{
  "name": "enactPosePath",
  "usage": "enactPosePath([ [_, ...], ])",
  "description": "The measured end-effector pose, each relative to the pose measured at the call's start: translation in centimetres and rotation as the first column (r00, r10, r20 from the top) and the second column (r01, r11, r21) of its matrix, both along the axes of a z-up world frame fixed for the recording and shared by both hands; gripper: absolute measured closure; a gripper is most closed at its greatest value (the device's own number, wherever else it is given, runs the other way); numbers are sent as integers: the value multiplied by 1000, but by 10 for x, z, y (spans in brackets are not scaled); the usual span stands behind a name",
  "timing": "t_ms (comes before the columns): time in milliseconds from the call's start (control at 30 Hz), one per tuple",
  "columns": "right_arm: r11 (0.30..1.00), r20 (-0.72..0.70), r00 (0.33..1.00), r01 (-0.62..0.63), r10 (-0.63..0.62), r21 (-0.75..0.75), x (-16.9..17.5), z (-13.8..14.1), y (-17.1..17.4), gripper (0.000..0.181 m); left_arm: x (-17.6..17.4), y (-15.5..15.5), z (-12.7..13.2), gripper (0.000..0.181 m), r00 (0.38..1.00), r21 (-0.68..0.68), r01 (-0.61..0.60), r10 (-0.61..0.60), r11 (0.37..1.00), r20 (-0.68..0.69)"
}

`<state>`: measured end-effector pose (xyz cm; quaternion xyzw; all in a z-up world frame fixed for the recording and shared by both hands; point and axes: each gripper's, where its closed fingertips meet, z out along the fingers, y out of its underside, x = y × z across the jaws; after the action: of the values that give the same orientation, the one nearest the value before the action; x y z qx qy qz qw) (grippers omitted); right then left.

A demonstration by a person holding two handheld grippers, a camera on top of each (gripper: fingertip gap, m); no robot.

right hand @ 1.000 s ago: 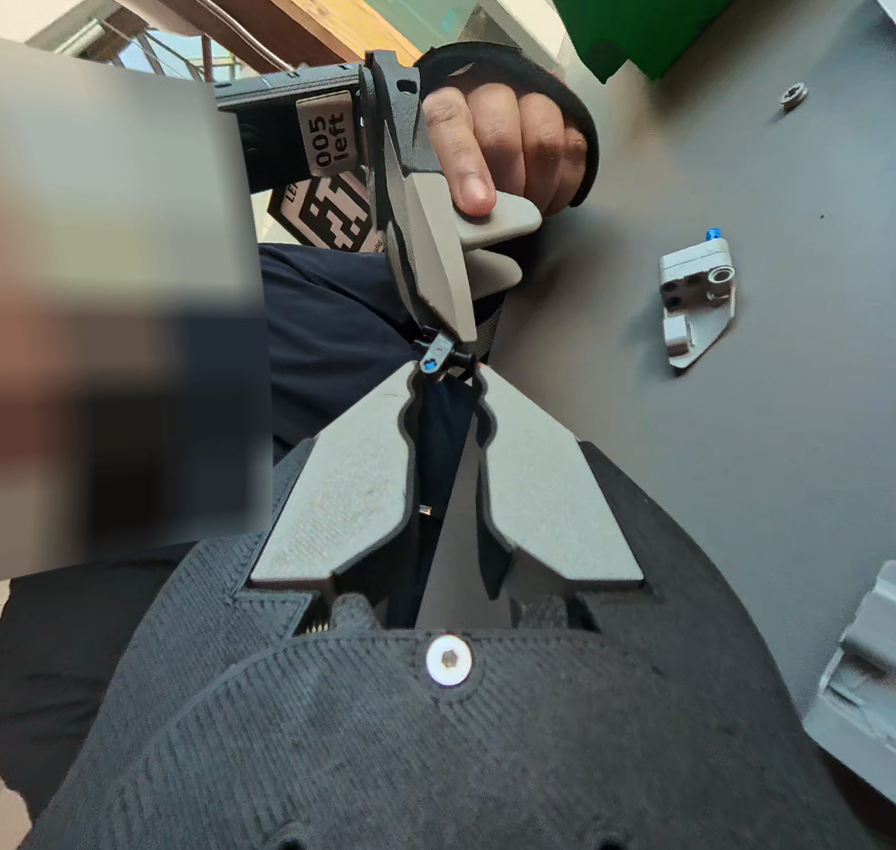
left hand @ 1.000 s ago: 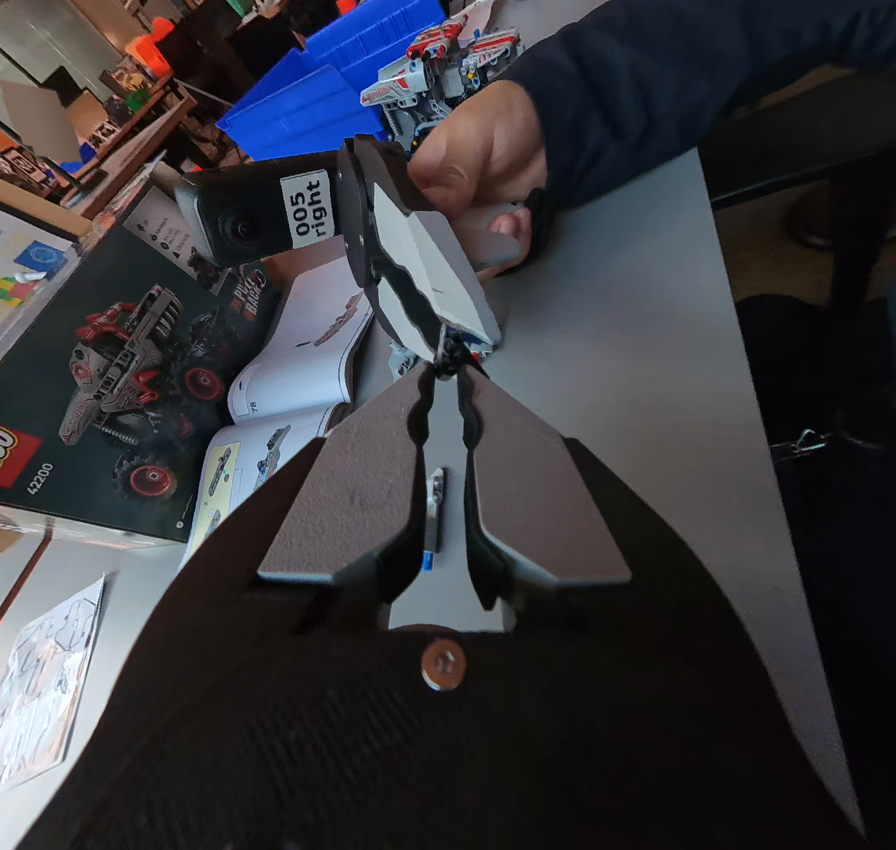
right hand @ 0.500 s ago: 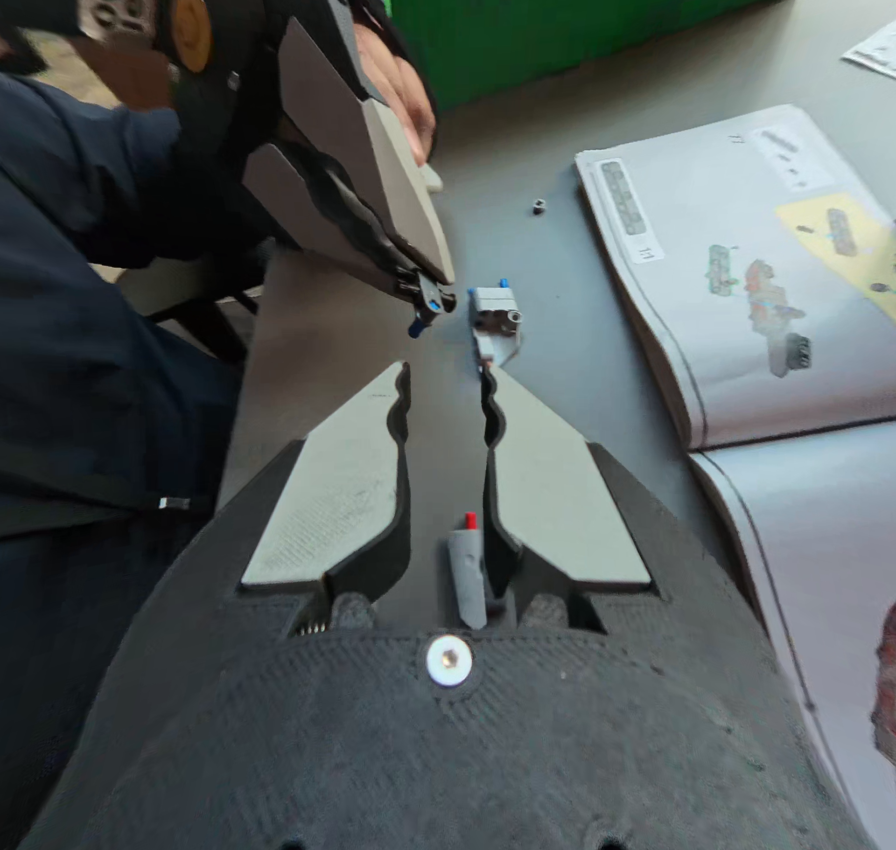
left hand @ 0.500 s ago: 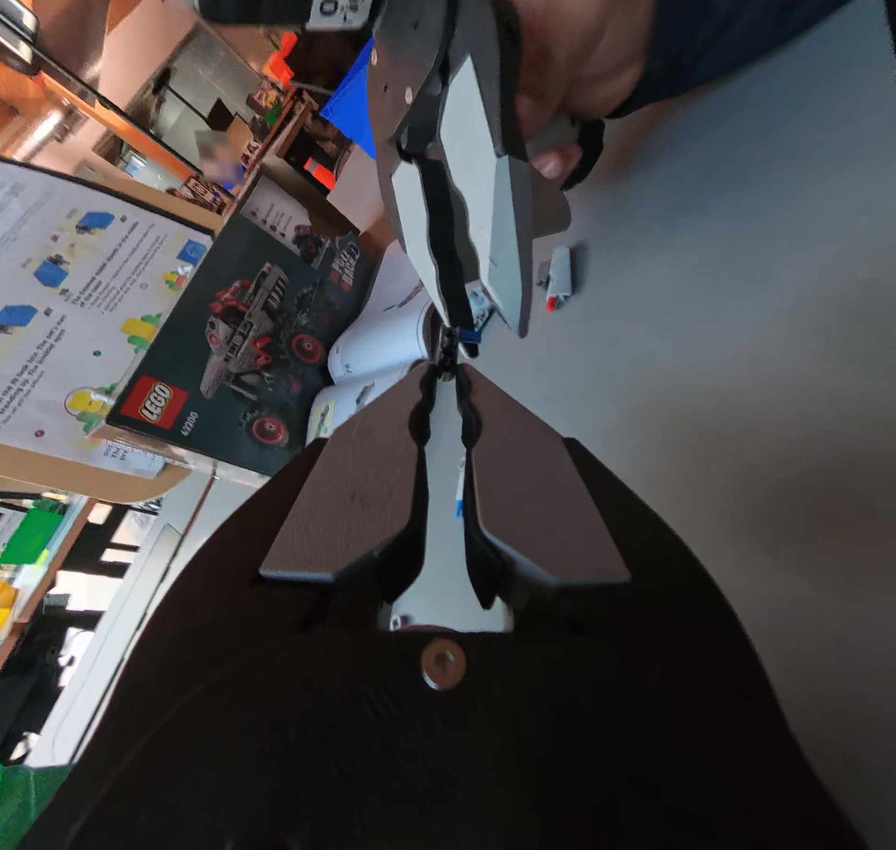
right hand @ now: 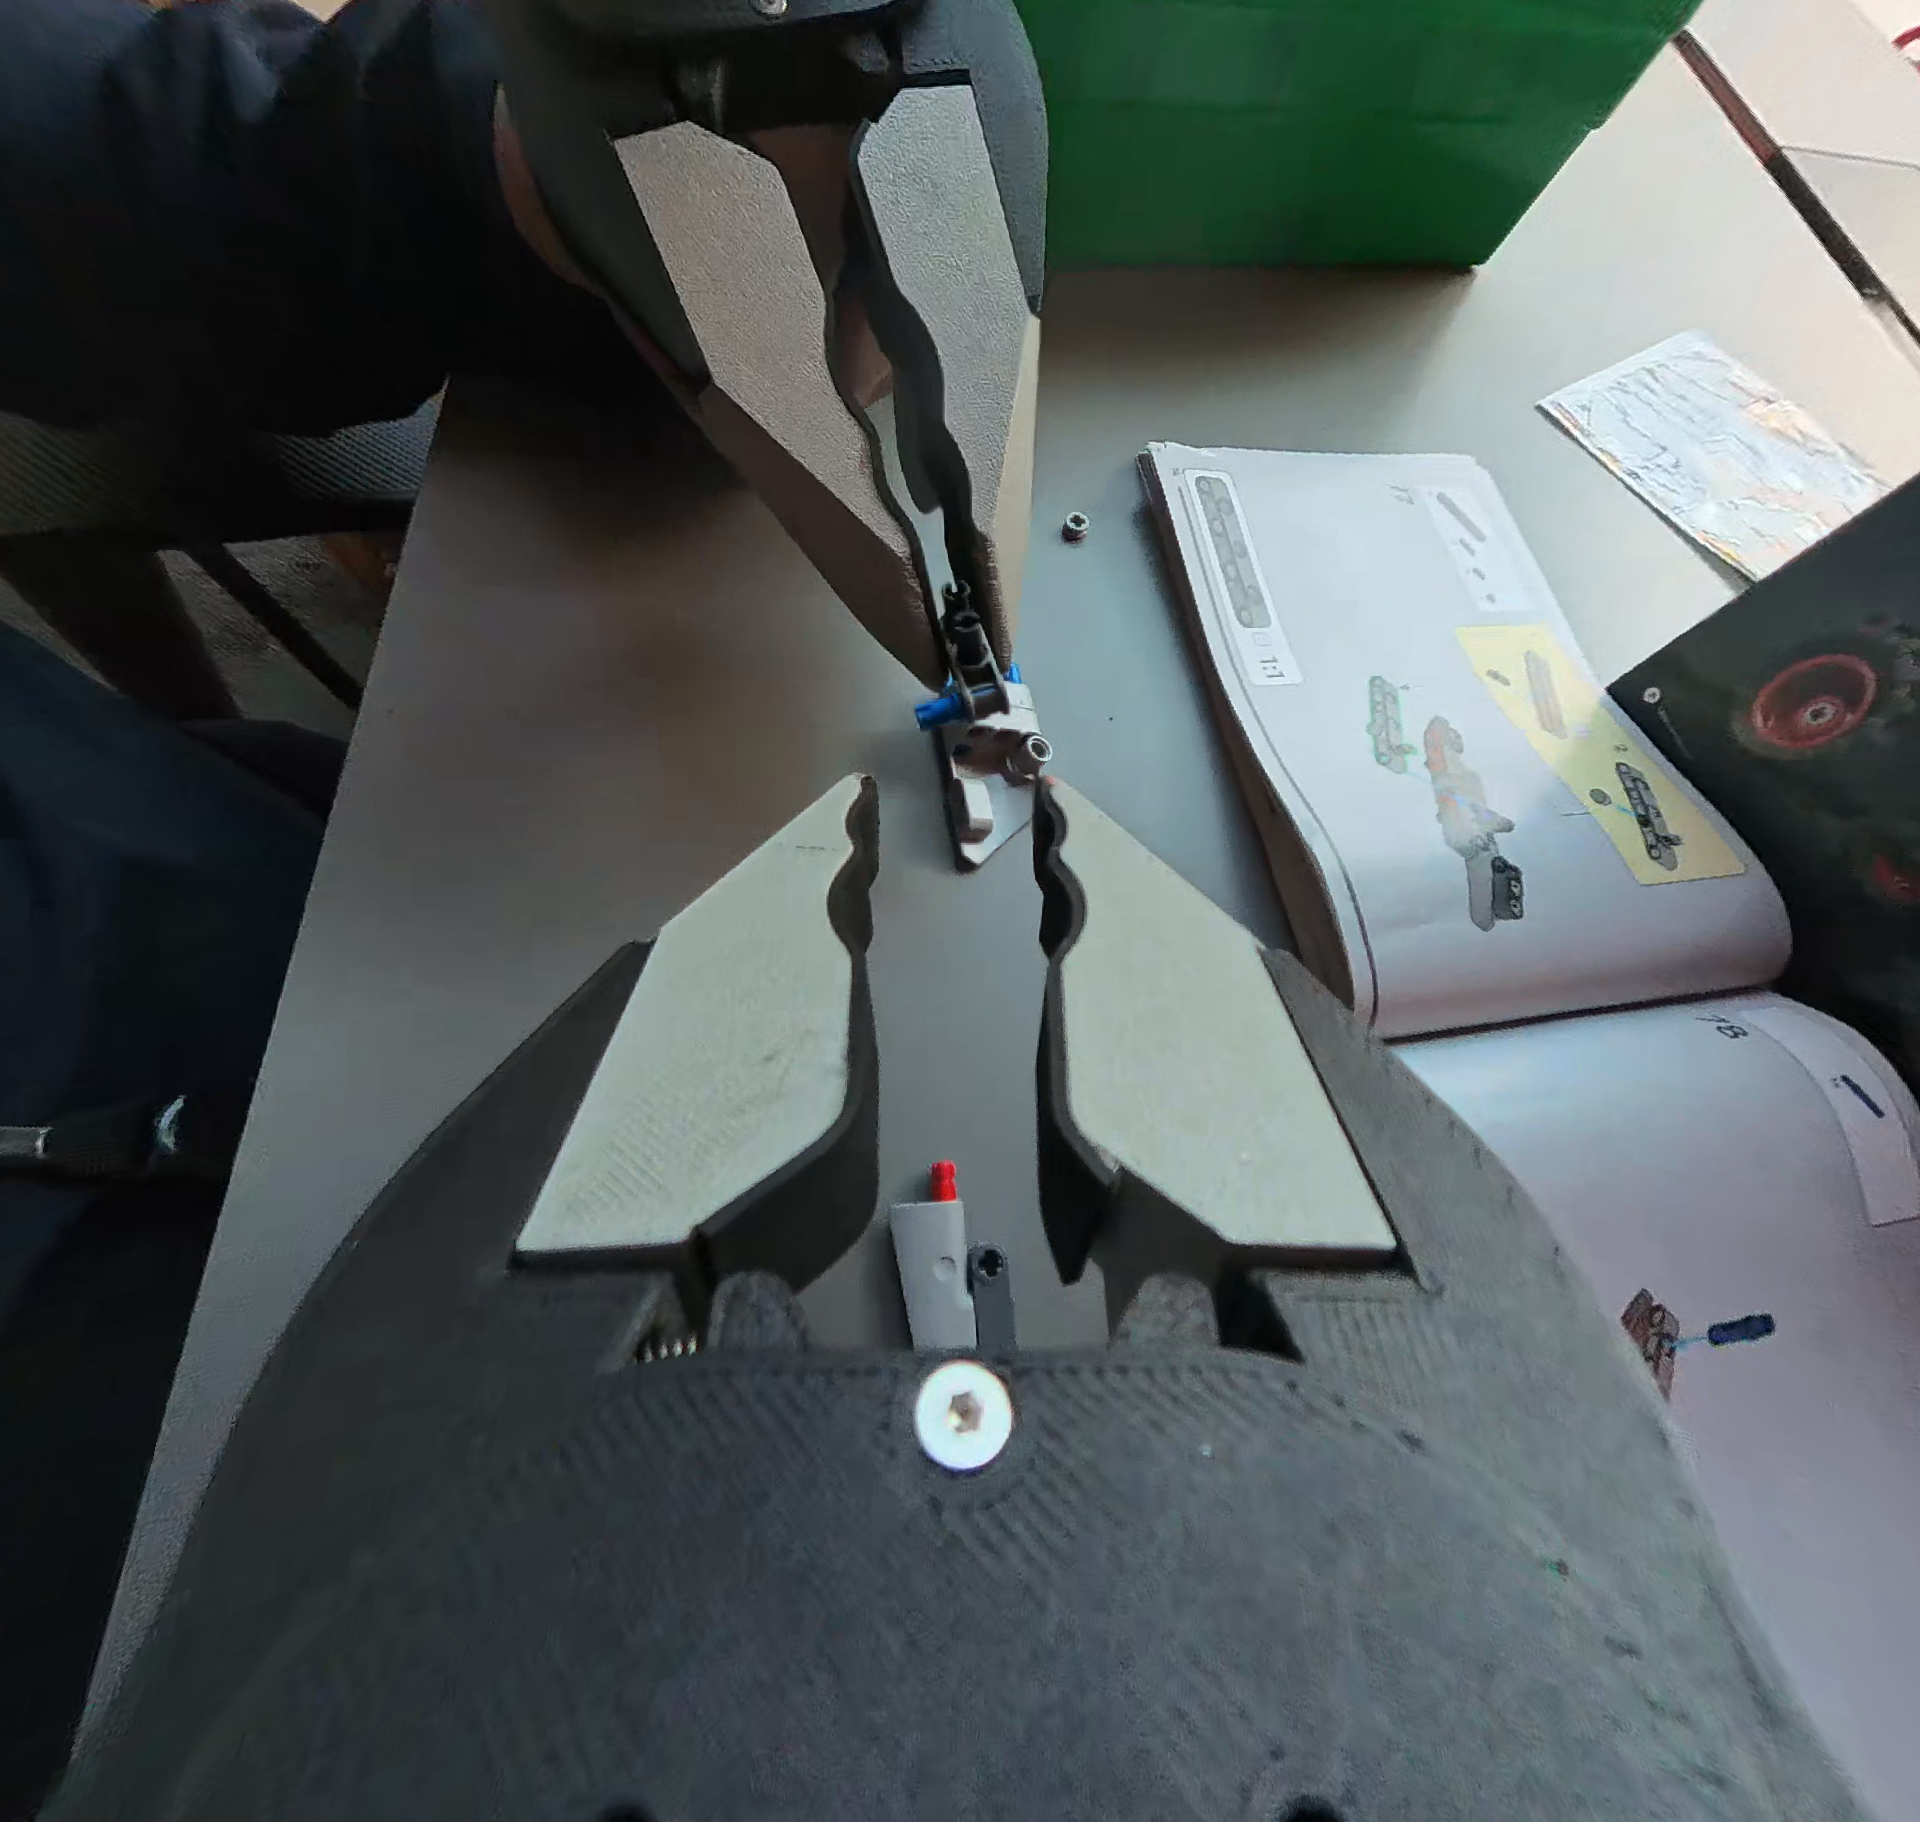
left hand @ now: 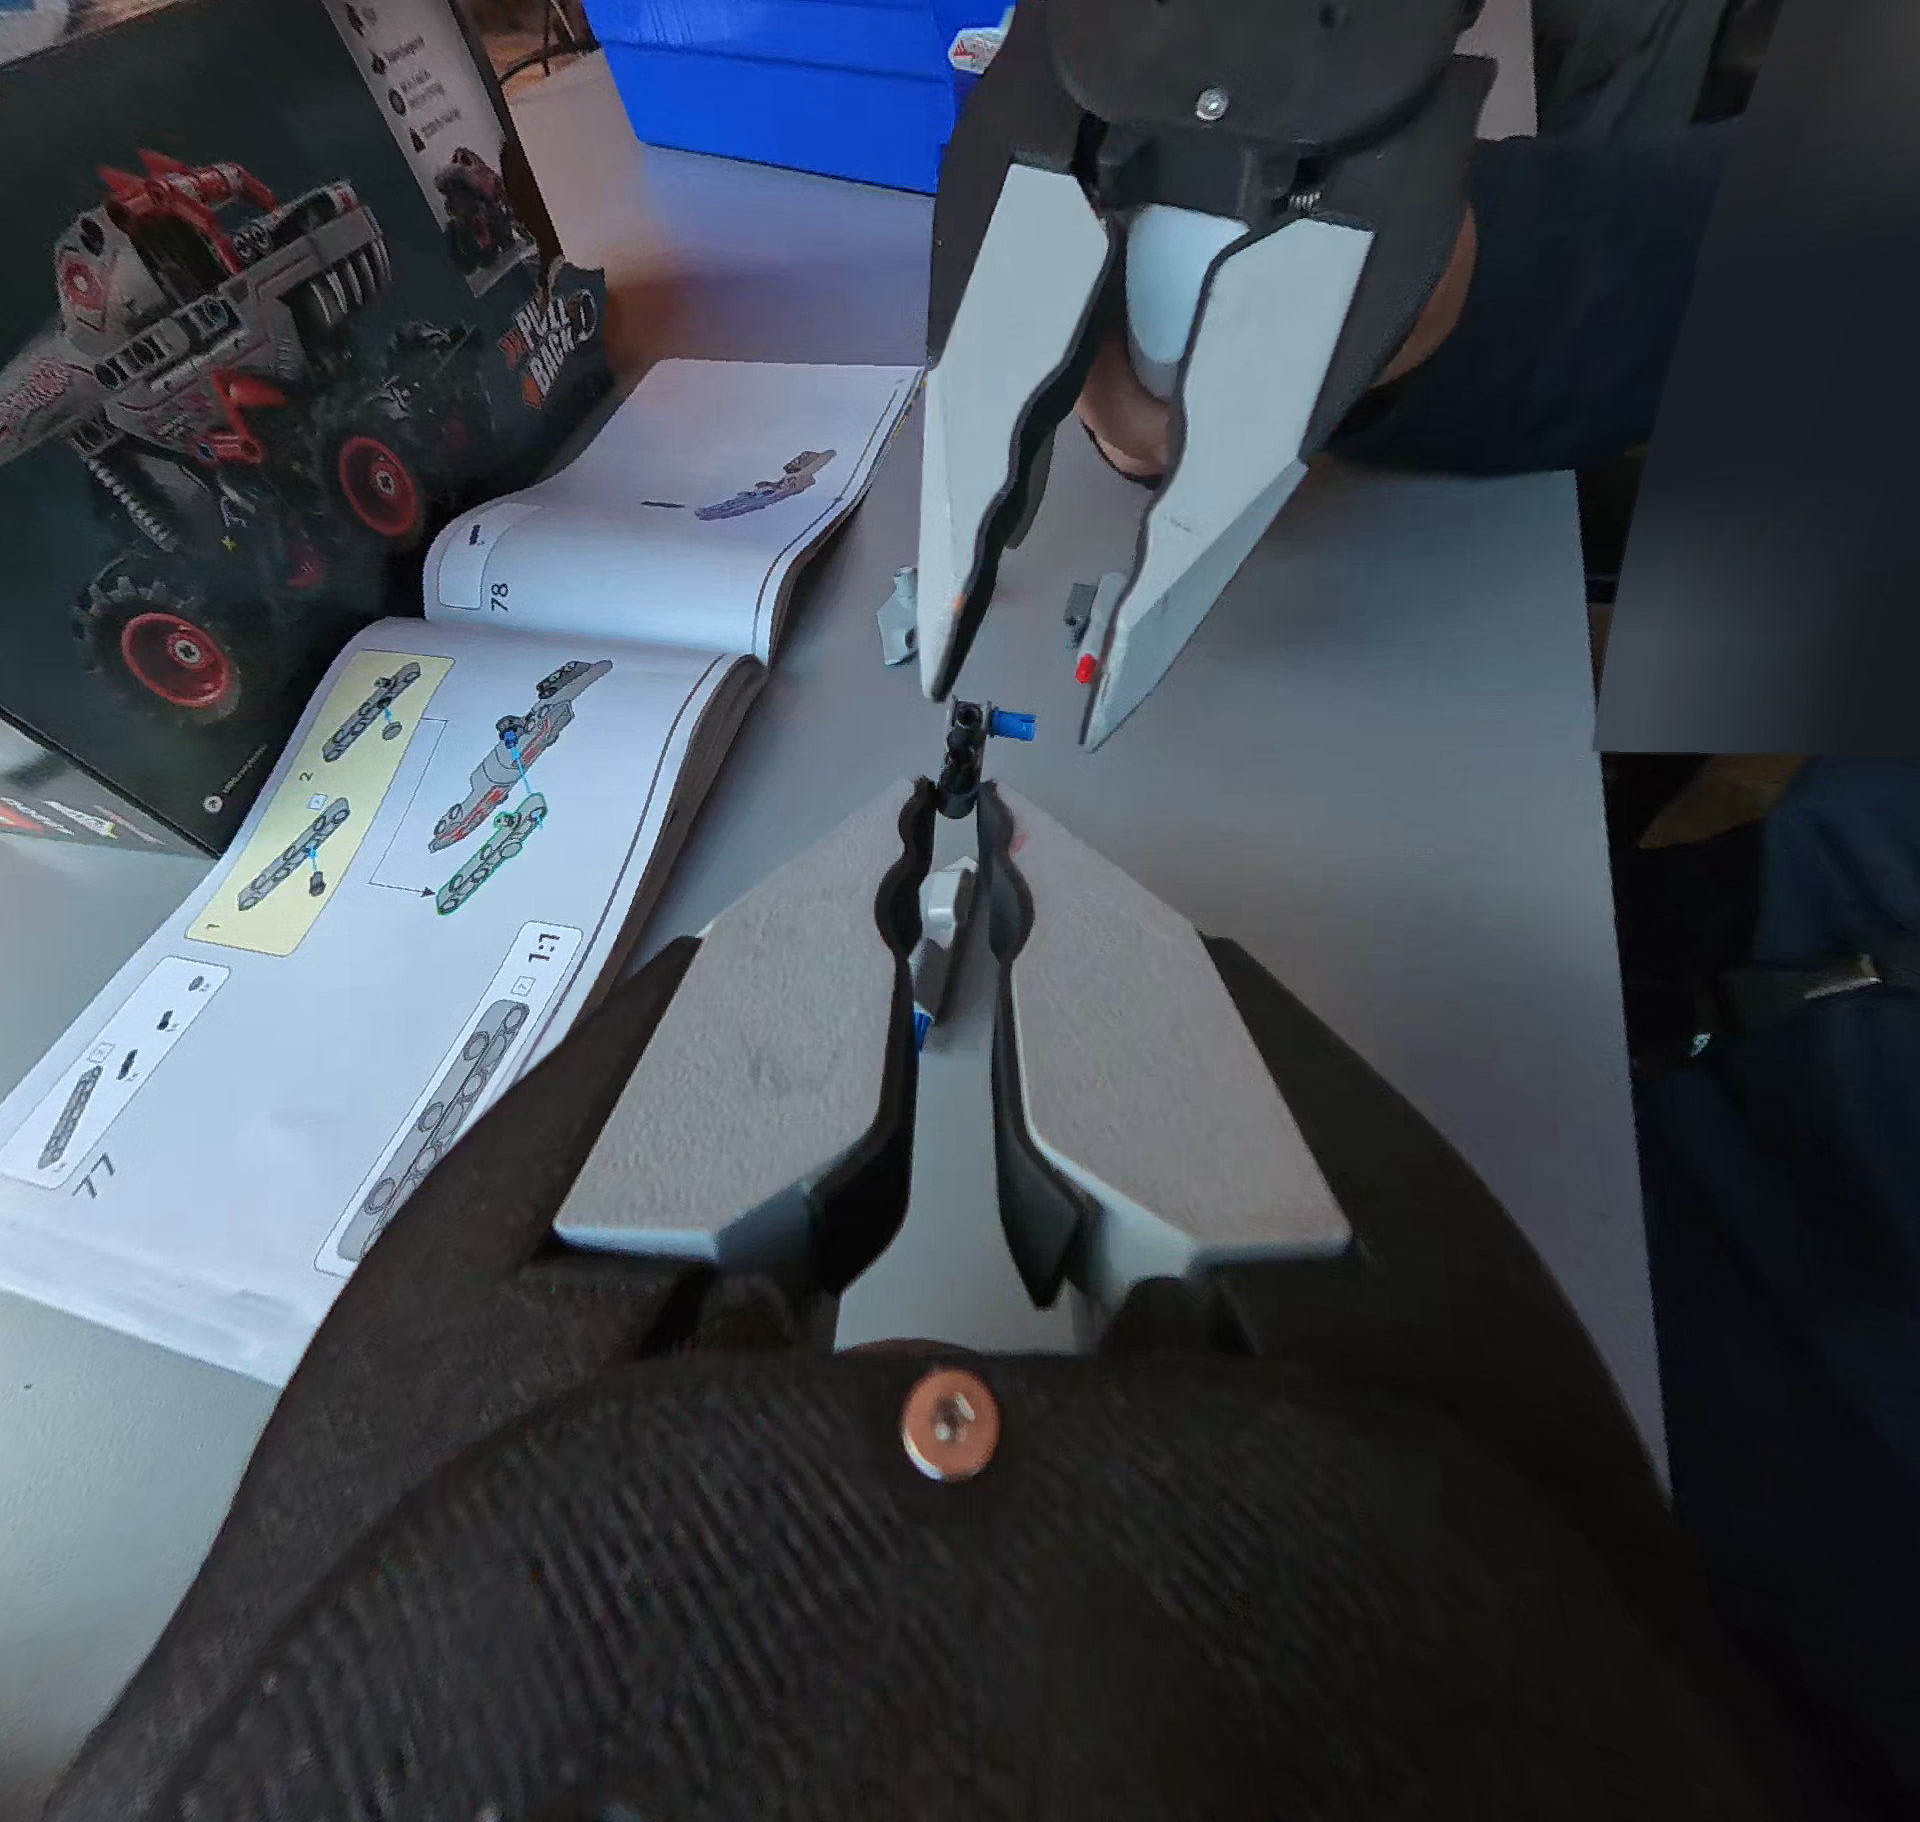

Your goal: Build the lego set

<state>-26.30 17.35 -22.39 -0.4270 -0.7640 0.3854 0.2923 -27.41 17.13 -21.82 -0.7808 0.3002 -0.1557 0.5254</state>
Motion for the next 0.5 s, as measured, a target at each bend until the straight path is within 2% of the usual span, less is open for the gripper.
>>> enactPosePath([
  [233,1000,-25,1000,-18,18,-3,-4,1,-9,153,6,-3,-1,177,999,-21,36,-36,999,13],
  [300,1000,-46,999,-24,23,-5,-4,4,-11,156,8,-4,-4,177,999,-23,45,-46,999,-14],
  [367,999,-50,998,-31,32,9,-4,5,-11,167,11,-4,-7,177,997,-23,53,-54,998,-47],
  [500,999,-28,999,-25,26,39,-4,-1,-10,167,11,-2,-7,177,996,8,38,-37,999,-80],
])
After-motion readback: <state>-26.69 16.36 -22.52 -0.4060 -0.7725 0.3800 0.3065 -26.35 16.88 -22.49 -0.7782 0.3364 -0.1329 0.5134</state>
